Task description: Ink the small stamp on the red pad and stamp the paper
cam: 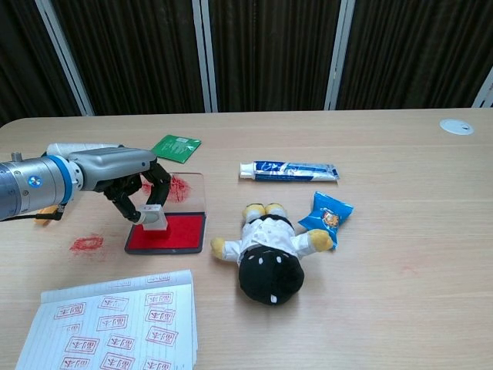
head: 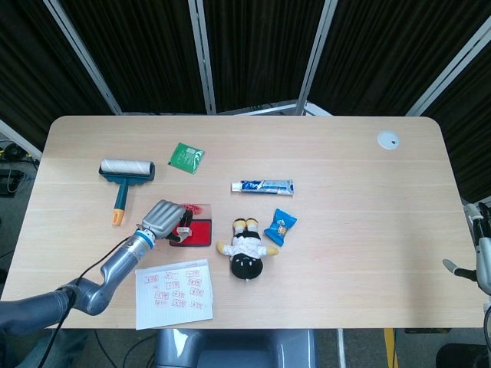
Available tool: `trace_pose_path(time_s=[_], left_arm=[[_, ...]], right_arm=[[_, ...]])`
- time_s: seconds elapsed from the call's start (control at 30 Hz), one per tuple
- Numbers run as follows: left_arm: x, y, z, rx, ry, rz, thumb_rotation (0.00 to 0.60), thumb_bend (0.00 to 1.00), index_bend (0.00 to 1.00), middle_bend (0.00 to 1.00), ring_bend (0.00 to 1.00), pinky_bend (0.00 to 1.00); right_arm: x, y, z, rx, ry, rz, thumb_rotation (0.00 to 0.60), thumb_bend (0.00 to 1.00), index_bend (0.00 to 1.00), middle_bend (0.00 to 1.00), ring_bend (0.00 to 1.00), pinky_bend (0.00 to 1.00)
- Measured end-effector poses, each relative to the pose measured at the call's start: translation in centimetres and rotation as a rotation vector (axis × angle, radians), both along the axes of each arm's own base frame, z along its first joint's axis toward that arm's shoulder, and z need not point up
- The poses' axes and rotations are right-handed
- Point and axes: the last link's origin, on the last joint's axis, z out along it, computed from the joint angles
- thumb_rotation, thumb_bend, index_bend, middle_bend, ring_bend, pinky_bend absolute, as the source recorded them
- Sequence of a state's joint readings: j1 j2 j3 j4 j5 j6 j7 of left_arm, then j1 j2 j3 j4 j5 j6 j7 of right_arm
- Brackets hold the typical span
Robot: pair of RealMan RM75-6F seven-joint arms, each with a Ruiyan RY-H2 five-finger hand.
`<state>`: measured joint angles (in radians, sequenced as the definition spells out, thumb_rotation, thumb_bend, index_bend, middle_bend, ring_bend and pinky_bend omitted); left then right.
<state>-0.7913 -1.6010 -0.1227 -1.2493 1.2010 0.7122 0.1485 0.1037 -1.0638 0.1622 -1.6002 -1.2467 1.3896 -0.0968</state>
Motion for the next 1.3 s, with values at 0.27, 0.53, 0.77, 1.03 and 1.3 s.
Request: trace_pose_path(time_s=[0.27, 0.53, 0.77, 1.03, 1.3], left_arm=[[-0.4, 0.0, -0.9, -0.009, 0.012, 0.012, 0.600, 0.74, 0.56, 0.55, 0.84, 0.80], [-0.7, 0.1, -1.1, -0.008, 0.020, 0.015, 0.600, 0.74, 0.56, 0.55, 0.84, 0.80], [-0.3, 0.2, -0.5, 0.002, 0.000, 0.015, 0.600, 0.74, 0.57, 0.55, 0.84, 0.81], [1.3, -0.4, 1.7, 0.004, -0.059, -0.012, 0.600, 0.75, 0.57, 0.55, 0.84, 0.81], [2.9, -3.2, 5.3, -0.029, -0.090, -0.088, 0.600, 0.74, 0.58, 0.56, 0.84, 0.81]], right_arm=[[-0.2, -0.1, 0.0, 0.000, 0.002, -0.006, 0.600, 0.00, 0.00, 0.00, 0.00, 0.00], [-0.3, -0.1, 0.0, -0.001, 0.003, -0.008, 0.600, 0.00, 0.00, 0.00, 0.00, 0.00], [-0.3, -0.2, 0.0, 0.000, 0.002, -0.011, 0.600, 0.00, 0.00, 0.00, 0.00, 0.00], [-0.2, -0.1, 0.0, 0.000, -0.001, -0.008, 0.600, 0.00, 0.00, 0.00, 0.00, 0.00], [0.0, 0.1, 0.2, -0.004, -0.006, 0.001, 0.600, 0.00, 0.00, 0.00, 0.00, 0.00]])
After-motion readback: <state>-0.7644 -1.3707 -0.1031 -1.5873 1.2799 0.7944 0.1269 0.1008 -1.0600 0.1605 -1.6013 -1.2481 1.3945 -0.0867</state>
